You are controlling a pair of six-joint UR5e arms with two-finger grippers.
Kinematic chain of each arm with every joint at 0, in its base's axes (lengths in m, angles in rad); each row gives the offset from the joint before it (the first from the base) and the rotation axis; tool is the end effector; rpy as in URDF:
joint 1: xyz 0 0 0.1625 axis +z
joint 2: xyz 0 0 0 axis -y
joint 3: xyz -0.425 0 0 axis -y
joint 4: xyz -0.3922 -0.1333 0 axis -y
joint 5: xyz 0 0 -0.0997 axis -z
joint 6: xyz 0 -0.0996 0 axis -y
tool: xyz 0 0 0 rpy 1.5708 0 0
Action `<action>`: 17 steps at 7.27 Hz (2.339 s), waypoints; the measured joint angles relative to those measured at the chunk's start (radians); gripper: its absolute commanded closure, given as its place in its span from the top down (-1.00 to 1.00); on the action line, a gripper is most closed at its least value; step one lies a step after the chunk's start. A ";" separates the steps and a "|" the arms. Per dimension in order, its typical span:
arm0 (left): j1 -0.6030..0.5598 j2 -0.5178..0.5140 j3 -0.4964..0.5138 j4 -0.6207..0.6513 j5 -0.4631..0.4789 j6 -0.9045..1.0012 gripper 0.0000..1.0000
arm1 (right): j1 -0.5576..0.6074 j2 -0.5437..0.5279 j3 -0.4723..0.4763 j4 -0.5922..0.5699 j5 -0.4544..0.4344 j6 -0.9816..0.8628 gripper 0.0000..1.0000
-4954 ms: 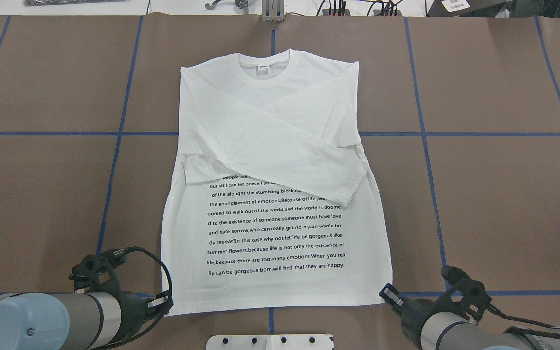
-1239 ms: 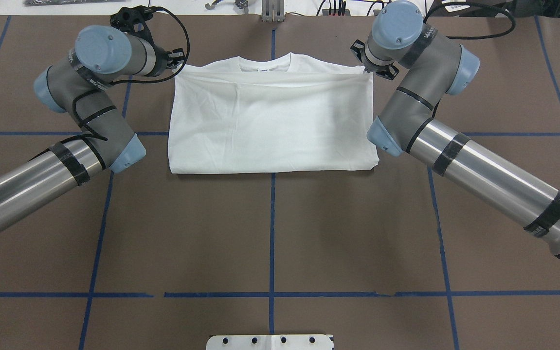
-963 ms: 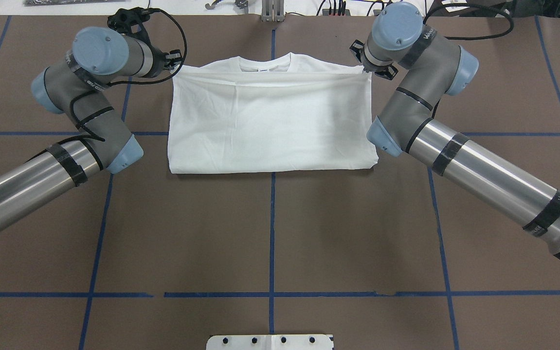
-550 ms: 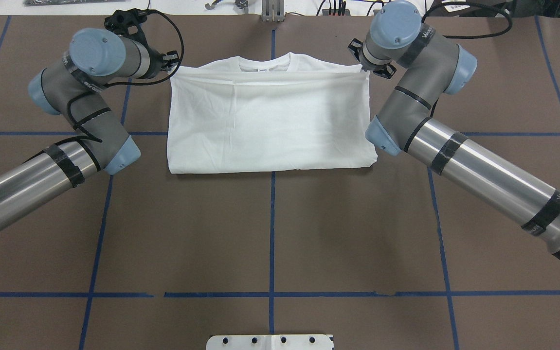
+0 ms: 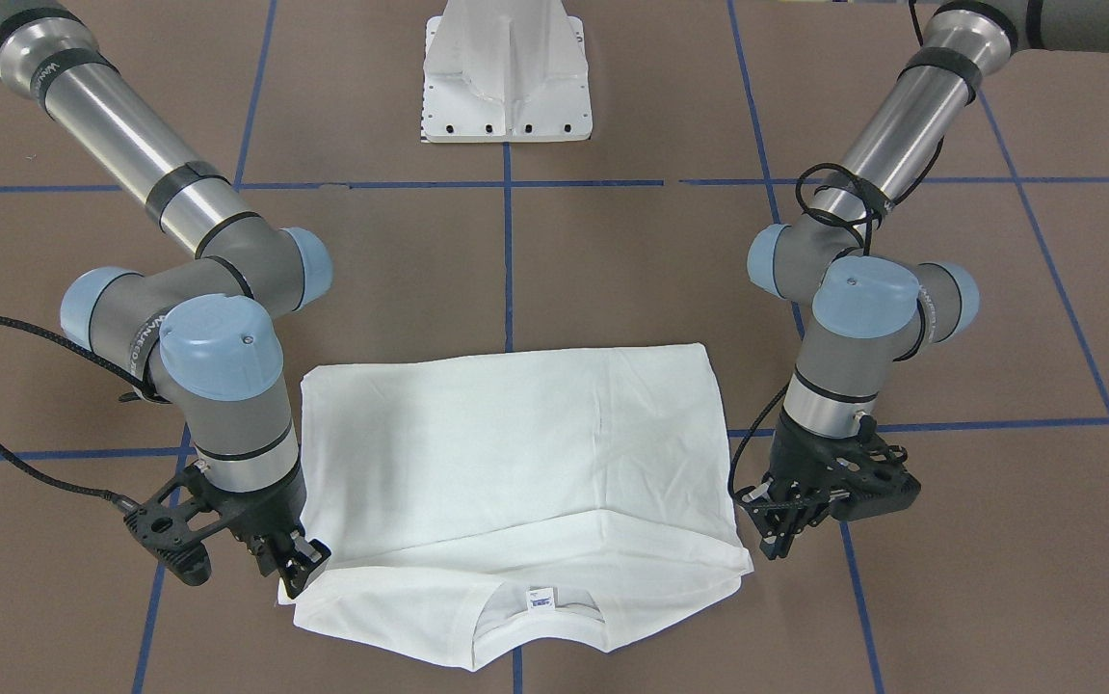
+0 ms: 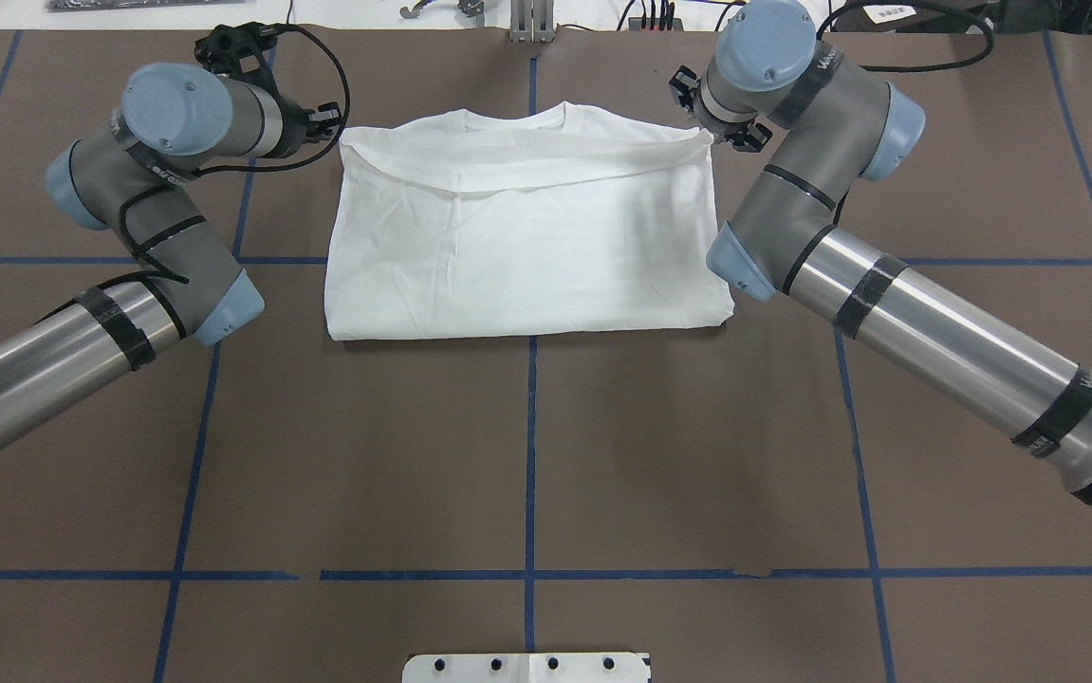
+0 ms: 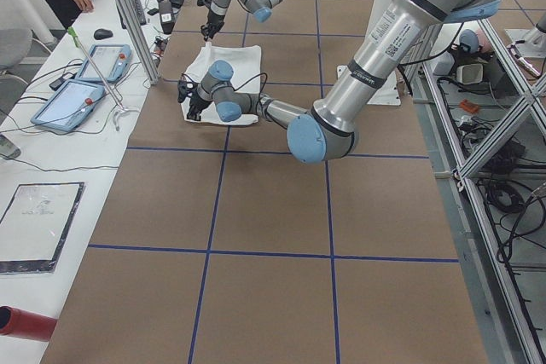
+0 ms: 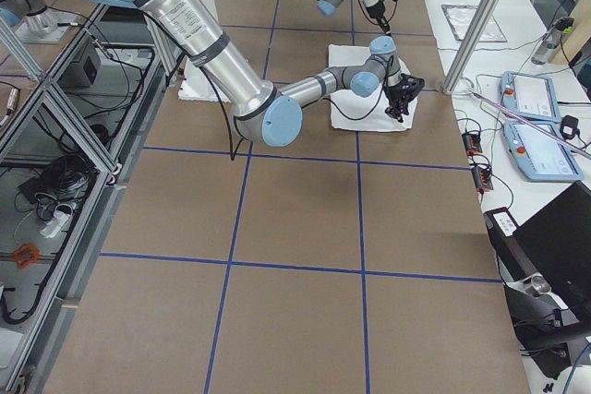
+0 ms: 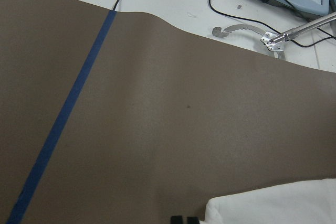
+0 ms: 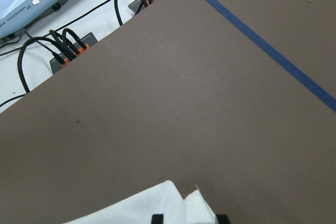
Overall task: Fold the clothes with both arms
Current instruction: 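Release the hem and hold both grippers above the collar edge, then move the right gripper down to the folded shirt's side edge nearest it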
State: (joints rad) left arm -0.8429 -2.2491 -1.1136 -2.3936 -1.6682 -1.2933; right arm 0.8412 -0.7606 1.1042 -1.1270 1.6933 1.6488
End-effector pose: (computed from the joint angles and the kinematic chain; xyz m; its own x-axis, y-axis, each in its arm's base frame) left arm 0.4301 -0.6684 0.3711 0.5100 -0.1625 -0.8447 0.5692 0.8000 0.1898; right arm -0.4547 -0.6902 0.3225 0.4158 0.5810 0.6996 -0.7167 0.6829 -0.1412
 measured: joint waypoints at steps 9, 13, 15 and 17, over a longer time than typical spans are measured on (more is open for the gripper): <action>-0.018 0.026 -0.047 -0.027 -0.005 -0.001 -0.03 | -0.223 -0.446 0.582 0.006 -0.051 0.303 0.43; -0.018 0.039 -0.065 -0.026 -0.004 0.000 -0.04 | -0.267 -0.446 0.559 0.000 -0.089 0.354 -0.48; -0.018 0.041 -0.071 -0.026 -0.004 -0.001 -0.04 | -0.271 -0.450 0.554 -0.002 -0.093 0.356 -1.00; -0.018 0.042 -0.072 -0.026 -0.004 -0.002 -0.04 | -0.272 -0.452 0.570 -0.006 -0.087 0.350 -1.00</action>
State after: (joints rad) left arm -0.8605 -2.2075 -1.1854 -2.4191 -1.6720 -1.2950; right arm 0.5694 -1.2130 1.6742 -1.1327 1.6065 1.9985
